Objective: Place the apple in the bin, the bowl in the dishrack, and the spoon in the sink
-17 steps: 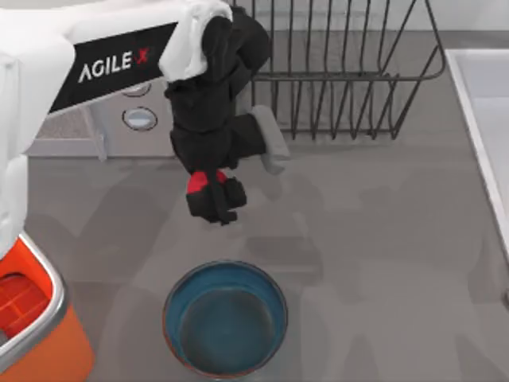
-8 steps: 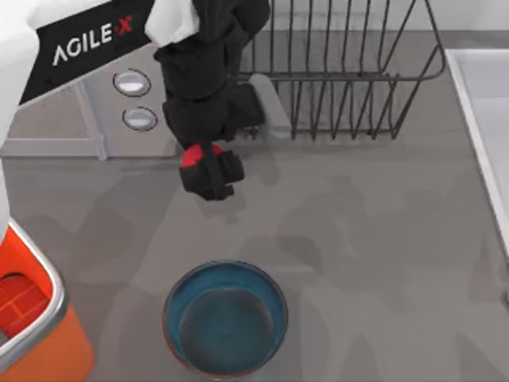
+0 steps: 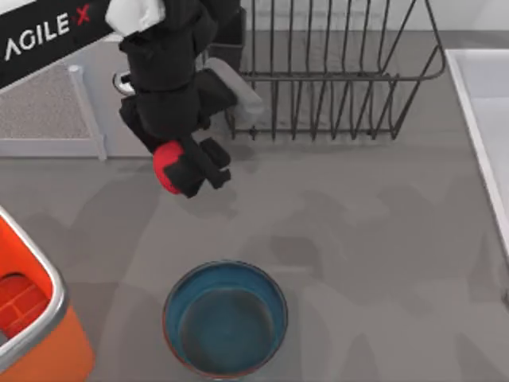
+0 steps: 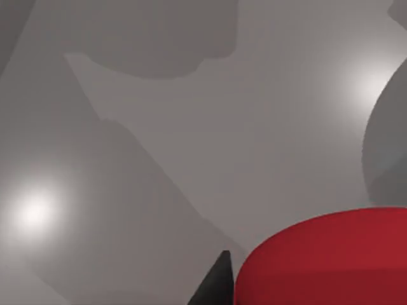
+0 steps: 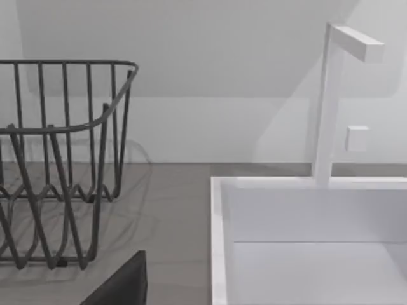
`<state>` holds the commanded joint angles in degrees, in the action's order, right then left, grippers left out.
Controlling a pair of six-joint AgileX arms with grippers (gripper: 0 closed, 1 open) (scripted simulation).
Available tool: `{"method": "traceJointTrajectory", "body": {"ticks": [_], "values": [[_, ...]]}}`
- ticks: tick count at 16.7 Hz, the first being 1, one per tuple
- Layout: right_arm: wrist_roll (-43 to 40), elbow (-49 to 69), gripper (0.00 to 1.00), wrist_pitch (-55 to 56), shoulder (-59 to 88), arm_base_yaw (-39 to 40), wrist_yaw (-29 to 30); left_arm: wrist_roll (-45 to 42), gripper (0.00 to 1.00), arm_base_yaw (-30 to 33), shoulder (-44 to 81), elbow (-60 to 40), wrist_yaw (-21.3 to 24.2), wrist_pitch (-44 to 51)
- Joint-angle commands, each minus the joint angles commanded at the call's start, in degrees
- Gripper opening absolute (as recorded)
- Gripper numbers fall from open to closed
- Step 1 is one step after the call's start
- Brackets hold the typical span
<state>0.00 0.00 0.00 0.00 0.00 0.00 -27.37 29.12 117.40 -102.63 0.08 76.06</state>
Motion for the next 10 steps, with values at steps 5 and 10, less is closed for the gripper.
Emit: {"method": "traceJointTrajectory", "body": {"ticks": [5,10], "values": [[0.0,0.0,1.0,0.0,0.0,0.0,0.0,25.7,0.0,-5.1,-9.1,7.5,-0.5,2.6],[0.0,0.0,1.0,0.0,0.0,0.0,0.0,58.6,0.0,-12.6,-20.4,18.5,-1.5,4.8]]}}
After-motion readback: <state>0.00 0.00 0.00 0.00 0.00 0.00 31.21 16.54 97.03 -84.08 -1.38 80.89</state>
